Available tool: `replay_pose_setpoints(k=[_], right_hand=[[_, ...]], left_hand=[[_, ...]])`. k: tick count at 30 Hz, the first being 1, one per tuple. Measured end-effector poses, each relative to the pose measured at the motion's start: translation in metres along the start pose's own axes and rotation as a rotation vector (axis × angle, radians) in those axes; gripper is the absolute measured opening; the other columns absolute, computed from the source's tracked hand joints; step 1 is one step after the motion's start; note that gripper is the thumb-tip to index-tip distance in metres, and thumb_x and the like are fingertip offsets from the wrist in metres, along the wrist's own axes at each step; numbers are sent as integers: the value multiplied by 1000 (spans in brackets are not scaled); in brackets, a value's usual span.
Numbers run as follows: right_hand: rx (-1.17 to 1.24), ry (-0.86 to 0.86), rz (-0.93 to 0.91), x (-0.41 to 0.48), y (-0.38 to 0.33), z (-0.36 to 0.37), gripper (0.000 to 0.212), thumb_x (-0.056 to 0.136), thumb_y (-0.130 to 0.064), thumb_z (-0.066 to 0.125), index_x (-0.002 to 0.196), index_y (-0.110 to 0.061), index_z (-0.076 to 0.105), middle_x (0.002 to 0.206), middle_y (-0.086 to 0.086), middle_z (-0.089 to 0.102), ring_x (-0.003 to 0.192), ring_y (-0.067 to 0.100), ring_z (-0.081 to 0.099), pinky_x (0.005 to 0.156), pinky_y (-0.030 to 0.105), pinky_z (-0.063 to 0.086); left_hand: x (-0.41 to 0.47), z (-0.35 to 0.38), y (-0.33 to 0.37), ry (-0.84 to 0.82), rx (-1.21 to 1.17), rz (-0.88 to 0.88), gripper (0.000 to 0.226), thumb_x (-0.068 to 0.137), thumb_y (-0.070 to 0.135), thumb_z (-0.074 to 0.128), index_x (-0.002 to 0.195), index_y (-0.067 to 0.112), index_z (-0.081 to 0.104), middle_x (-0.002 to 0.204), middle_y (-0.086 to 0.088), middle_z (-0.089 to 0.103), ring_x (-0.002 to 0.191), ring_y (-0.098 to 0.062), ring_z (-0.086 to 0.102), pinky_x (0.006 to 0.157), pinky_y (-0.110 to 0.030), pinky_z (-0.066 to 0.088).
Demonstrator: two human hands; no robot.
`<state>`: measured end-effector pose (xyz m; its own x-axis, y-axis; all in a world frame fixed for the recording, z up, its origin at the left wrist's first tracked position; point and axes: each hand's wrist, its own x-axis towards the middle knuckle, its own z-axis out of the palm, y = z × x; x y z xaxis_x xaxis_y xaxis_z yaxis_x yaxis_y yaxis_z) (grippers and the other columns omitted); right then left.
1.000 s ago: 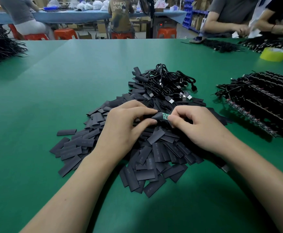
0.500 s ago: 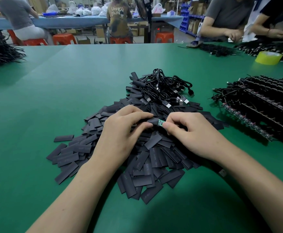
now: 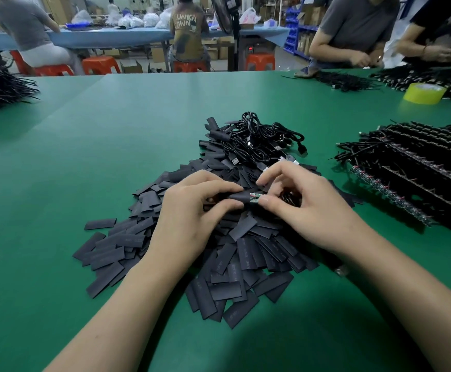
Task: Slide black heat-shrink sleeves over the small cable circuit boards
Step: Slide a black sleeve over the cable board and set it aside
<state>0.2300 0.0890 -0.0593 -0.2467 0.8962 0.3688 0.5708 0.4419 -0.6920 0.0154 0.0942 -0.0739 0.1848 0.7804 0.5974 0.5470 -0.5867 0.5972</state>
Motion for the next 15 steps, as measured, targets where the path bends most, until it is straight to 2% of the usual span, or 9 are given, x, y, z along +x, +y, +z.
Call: replay_pose_setpoints(k=[2, 5, 10, 15], right_hand=[[17, 61, -60, 0, -2, -2, 13, 90, -23, 72, 94, -33, 64, 81, -12, 69, 77, 8, 63, 68, 22, 44], [-19, 115, -143, -1, -4, -2, 11, 89, -19, 72, 88, -30, 69, 81, -14, 70, 82, 12, 67, 74, 29, 49], [-62, 152, -213, -2, -5, -1, 10, 88, -13, 75, 88, -23, 74, 81, -15, 71, 81, 8, 68, 75, 20, 50], [-84, 152, -234, -2, -6, -1, 10, 88, -10, 76, 89, -19, 75, 83, -15, 71, 82, 8, 68, 75, 19, 49]], left_hand=[[1, -1, 0, 37, -78, -73, 18, 81, 19, 84, 99, 21, 82, 94, 11, 71, 89, -3, 65, 77, -6, 42], [2, 0, 1, 18, -189, -131, 18, 82, 20, 84, 98, 26, 81, 92, 13, 72, 86, -5, 66, 75, -11, 45], [0, 5, 1, -32, -279, -182, 18, 83, 22, 83, 97, 31, 79, 92, 13, 74, 87, -9, 70, 78, -30, 56], [-2, 5, 0, -28, -314, -215, 16, 85, 23, 81, 97, 34, 78, 92, 13, 76, 88, -7, 71, 82, -29, 57]])
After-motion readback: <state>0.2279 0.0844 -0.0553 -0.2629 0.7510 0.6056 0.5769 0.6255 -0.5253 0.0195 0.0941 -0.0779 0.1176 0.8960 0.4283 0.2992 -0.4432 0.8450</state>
